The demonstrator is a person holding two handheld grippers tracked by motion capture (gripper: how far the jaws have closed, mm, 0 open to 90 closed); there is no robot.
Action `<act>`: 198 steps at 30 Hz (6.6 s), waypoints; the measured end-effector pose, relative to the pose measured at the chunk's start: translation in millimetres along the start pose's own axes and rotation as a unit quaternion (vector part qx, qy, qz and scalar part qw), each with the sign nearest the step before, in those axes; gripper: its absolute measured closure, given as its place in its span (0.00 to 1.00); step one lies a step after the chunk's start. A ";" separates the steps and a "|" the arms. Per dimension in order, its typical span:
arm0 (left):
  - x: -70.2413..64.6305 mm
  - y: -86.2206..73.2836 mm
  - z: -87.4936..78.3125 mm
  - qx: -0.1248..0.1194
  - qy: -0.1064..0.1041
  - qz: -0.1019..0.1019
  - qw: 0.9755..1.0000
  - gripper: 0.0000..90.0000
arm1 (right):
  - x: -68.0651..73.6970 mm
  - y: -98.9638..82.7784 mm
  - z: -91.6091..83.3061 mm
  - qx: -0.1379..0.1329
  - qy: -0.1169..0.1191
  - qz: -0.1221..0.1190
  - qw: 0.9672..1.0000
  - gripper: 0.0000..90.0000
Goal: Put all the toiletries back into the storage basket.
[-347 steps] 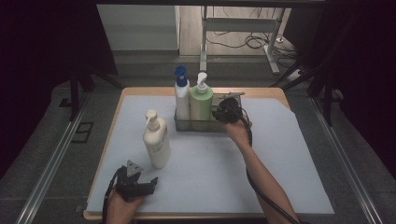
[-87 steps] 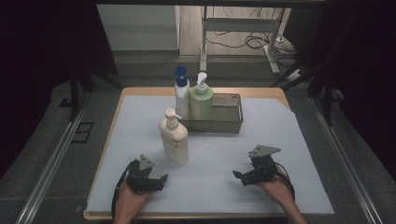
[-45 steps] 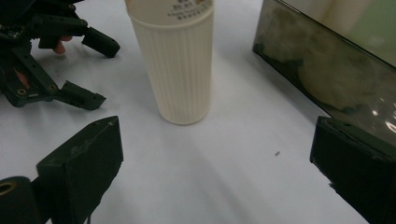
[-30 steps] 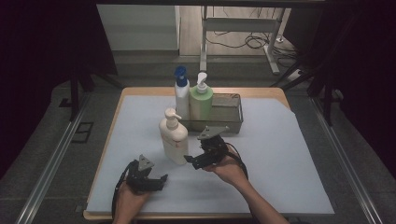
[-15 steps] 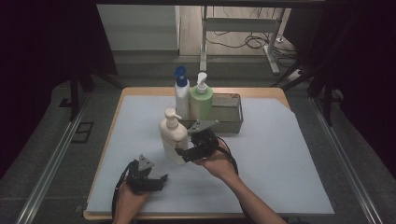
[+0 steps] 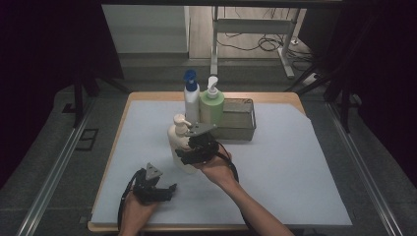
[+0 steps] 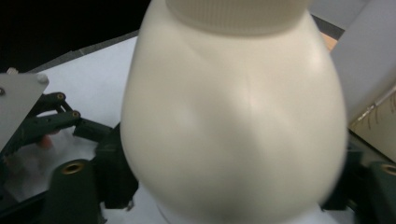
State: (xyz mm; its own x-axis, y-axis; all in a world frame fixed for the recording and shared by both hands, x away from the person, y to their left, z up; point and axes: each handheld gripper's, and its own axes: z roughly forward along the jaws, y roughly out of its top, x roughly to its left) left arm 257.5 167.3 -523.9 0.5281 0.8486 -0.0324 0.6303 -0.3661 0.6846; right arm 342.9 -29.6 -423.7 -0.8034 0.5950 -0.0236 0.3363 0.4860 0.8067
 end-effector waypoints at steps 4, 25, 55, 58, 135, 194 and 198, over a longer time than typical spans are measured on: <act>0.0 0.0 0.0 0.000 0.000 0.000 1.000 0.14 | 1.6 1.1 4.6 -0.004 -0.001 0.003 1.000 0.38; 0.0 0.1 -0.1 0.001 0.001 0.000 1.000 0.14 | -8.1 -3.9 -21.5 -0.004 -0.002 0.005 1.000 0.41; -0.1 0.1 0.0 0.000 0.001 0.000 1.000 0.14 | -53.8 -27.9 -84.1 0.004 -0.033 0.034 0.999 0.41; -0.2 0.0 0.0 0.000 0.001 -0.001 1.000 0.14 | -58.5 -29.3 -89.6 0.002 -0.037 0.039 0.999 0.41; 0.1 0.2 0.0 0.001 0.001 0.000 1.000 0.14 | -171.4 24.3 -113.6 -0.047 -0.143 0.119 0.981 0.42; -0.1 0.1 -0.1 0.002 0.000 -0.002 1.000 0.14 | -180.6 -2.0 -48.3 -0.009 -0.171 0.126 0.977 0.41; -0.1 0.0 -0.1 0.002 0.000 -0.002 1.000 0.14 | -179.8 -5.2 -46.9 -0.007 -0.169 0.131 0.977 0.41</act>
State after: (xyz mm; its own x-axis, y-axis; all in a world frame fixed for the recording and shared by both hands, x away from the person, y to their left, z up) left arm 257.4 167.2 -523.8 0.5257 0.8500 -0.0343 0.6339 -0.3645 0.6821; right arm 462.5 -169.1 -396.0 -0.4819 0.8762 -0.0074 0.5001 0.2820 0.8188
